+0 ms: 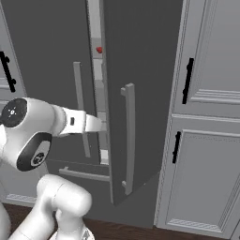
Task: Take the strawberry from the fridge and place it on top of the pancake, located on the dining counter.
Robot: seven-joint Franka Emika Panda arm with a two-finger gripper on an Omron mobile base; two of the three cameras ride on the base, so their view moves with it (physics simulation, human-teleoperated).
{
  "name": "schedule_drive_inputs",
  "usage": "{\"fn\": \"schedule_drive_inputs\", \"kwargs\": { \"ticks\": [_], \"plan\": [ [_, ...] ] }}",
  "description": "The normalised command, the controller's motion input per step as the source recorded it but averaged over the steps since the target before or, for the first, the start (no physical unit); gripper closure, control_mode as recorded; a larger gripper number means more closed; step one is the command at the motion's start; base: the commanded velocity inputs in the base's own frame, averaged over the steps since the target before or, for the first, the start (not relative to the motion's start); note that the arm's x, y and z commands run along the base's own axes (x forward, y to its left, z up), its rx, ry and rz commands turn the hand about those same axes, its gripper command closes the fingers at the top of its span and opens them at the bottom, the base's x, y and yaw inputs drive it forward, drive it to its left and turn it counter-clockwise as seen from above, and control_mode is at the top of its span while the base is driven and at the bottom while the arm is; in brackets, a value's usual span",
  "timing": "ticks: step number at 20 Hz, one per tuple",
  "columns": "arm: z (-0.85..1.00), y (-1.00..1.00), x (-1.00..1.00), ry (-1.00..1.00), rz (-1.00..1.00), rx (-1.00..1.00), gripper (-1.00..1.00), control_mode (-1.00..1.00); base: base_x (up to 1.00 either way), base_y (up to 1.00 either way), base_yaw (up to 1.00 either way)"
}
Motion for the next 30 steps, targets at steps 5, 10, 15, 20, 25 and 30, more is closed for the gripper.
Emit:
{"fn": "schedule_drive_inputs", "kwargs": {
  "ticks": [5, 10, 15, 20, 25, 30],
  "plan": [
    [0.00, 0.96, 0.54, 0.15, 0.00, -0.28, -1.00, -1.00, 0.00, 0.00, 0.00],
    [-0.04, 0.48, 0.98, 0.10, 0.00, -0.20, -1.00, -1.00, 0.00, 0.00, 0.00],
    [-0.18, 0.02, 0.91, 0.07, 0.00, -0.14, -1.00, -1.00, 0.00, 0.00, 0.00],
    [-0.25, -0.01, 0.77, 0.03, 0.00, -0.11, -1.00, -1.00, 0.00, 0.00, 0.00],
    [-0.28, -0.14, 0.66, 0.01, -0.01, -0.08, -1.00, -1.00, 0.00, 0.00, 0.00],
    [-0.29, -0.35, 0.61, 0.05, -0.08, -0.05, -1.00, -1.00, 0.00, 0.00, 0.00]
  ]
}}
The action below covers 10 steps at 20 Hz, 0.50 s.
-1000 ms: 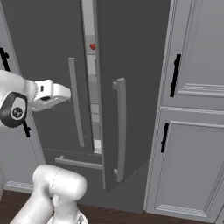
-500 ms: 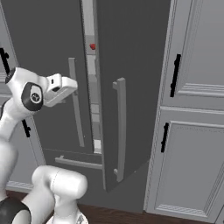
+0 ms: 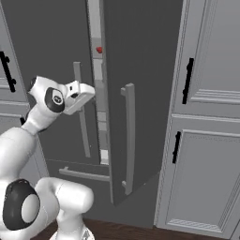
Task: Take the strawberry from the fridge and place it on top of the pancake, located on the dining counter.
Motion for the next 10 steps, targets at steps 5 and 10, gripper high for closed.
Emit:
{"fn": "schedule_drive_inputs", "kwargs": {
  "ticks": [5, 10],
  "plan": [
    [-0.29, -0.49, 0.56, 0.08, -0.12, 0.00, -1.00, -1.00, 0.00, 0.00, 0.00],
    [-0.35, -0.60, 0.24, 0.11, -0.15, 0.00, -1.00, -1.00, 0.00, 0.00, 0.00]
  ]
}}
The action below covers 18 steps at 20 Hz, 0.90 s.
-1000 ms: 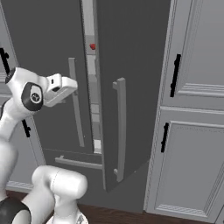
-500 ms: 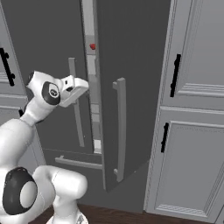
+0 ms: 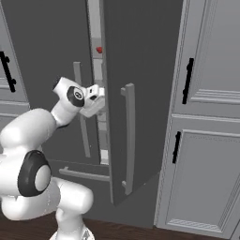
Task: Take the strawberry from the fridge and place it on top of the pancake, located on the dining counter.
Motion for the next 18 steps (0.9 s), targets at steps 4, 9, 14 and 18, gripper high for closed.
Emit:
{"fn": "schedule_drive_inputs", "kwargs": {
  "ticks": [4, 9, 14, 18],
  "plan": [
    [-0.33, -0.83, -0.16, 0.02, -0.16, 0.00, -1.00, -1.00, 0.00, 0.00, 0.00],
    [-0.20, -0.85, -0.61, -0.01, -0.17, 0.00, -1.00, -1.00, 0.00, 0.00, 0.00],
    [0.00, -0.94, -0.92, -0.10, -0.21, 0.00, -1.00, -1.00, 0.00, 0.00, 0.00],
    [0.00, -0.99, -0.69, -0.08, -0.22, 0.00, -1.00, -1.00, 0.00, 0.00, 0.00]
  ]
}}
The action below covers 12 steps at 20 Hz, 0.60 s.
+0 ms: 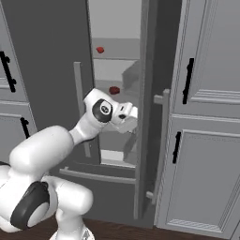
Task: Take the strawberry from the fridge and place it on top of the pancake, located on the dining counter.
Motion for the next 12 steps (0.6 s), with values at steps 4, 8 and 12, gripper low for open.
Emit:
{"fn": "schedule_drive_inputs", "kwargs": {
  "ticks": [4, 8, 12],
  "plan": [
    [0.01, -0.93, -0.32, -0.02, -0.21, 0.00, -1.00, -1.00, 0.00, 0.00, 0.00],
    [0.00, -0.76, -0.01, 0.00, -0.18, 0.00, -1.00, -1.00, 0.00, 0.00, 0.00],
    [0.00, -0.46, 0.01, -0.03, -0.10, 0.00, -1.00, -1.00, 0.00, 0.00, 0.00]
  ]
}}
